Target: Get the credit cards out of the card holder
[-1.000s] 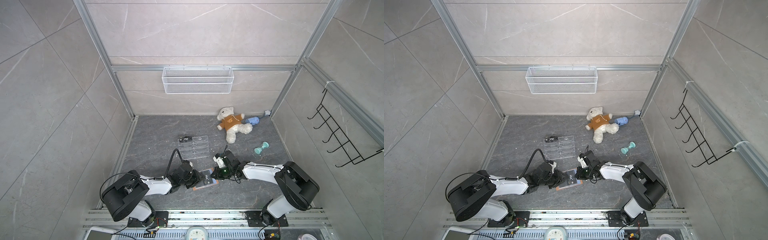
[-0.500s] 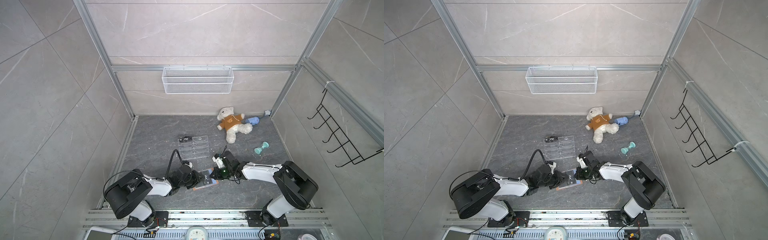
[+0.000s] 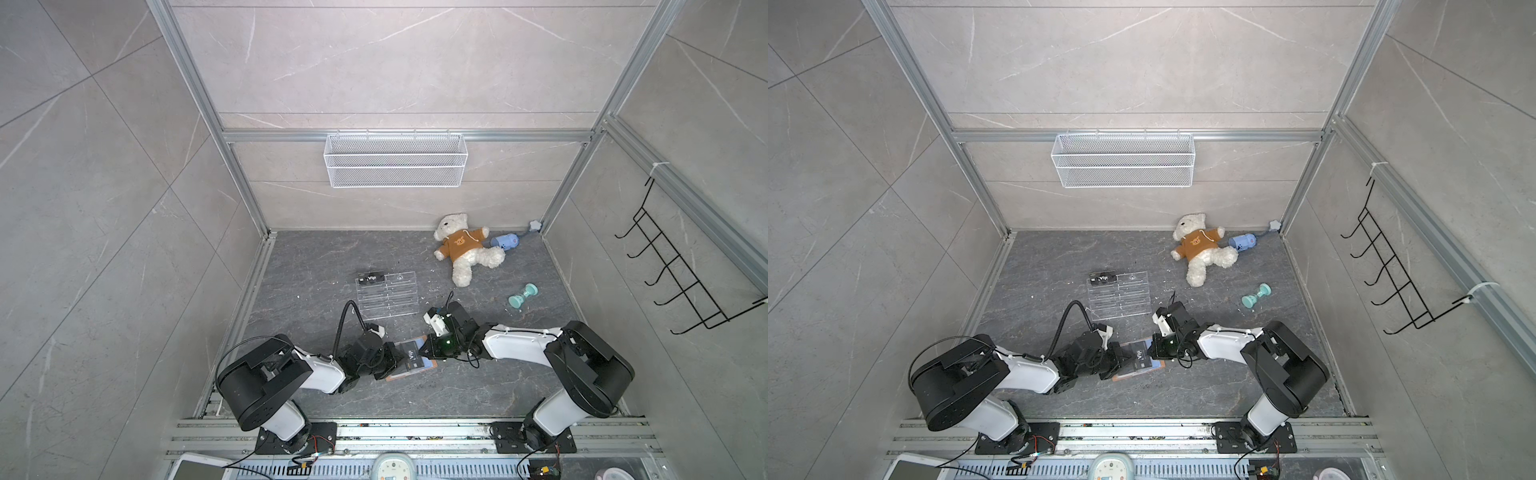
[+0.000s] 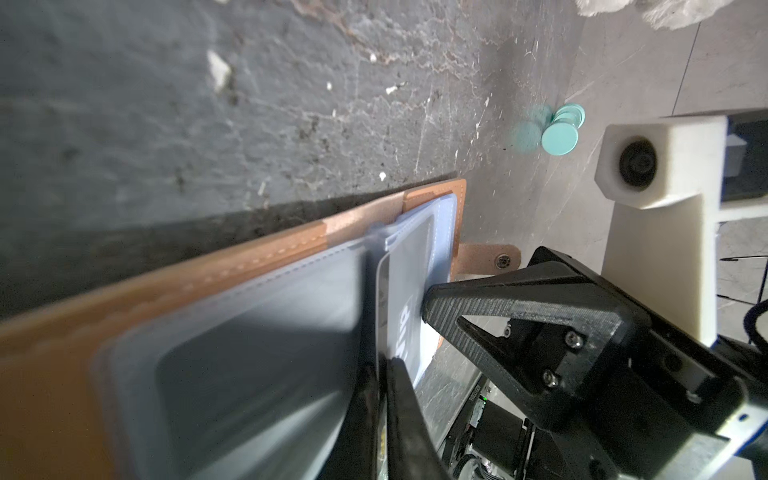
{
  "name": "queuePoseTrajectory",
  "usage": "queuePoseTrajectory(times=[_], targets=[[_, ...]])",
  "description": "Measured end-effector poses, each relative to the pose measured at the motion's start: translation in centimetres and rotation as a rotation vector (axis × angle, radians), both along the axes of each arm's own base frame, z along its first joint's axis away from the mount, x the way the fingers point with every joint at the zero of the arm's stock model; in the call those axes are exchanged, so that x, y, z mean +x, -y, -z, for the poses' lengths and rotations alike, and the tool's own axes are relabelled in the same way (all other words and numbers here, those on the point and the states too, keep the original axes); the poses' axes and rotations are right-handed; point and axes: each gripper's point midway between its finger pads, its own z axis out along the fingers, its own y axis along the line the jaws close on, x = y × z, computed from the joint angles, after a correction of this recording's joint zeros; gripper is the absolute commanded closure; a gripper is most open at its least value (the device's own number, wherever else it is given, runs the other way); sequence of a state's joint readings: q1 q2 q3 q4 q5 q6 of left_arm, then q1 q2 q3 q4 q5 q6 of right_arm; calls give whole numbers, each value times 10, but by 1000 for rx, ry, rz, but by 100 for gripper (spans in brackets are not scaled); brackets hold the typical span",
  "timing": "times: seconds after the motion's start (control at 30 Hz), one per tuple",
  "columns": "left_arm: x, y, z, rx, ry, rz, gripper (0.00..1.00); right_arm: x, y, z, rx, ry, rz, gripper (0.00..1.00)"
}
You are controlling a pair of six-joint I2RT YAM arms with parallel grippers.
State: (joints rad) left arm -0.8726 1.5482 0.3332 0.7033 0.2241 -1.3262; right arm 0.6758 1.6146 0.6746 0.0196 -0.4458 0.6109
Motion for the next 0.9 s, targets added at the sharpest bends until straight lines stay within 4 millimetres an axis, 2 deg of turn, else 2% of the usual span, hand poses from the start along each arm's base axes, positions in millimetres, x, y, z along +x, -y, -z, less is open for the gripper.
queuePoseTrajectory(times=[0.9], targets=[[-6, -15, -9, -10, 36, -28, 100, 0, -2, 1, 5, 1, -6, 100]])
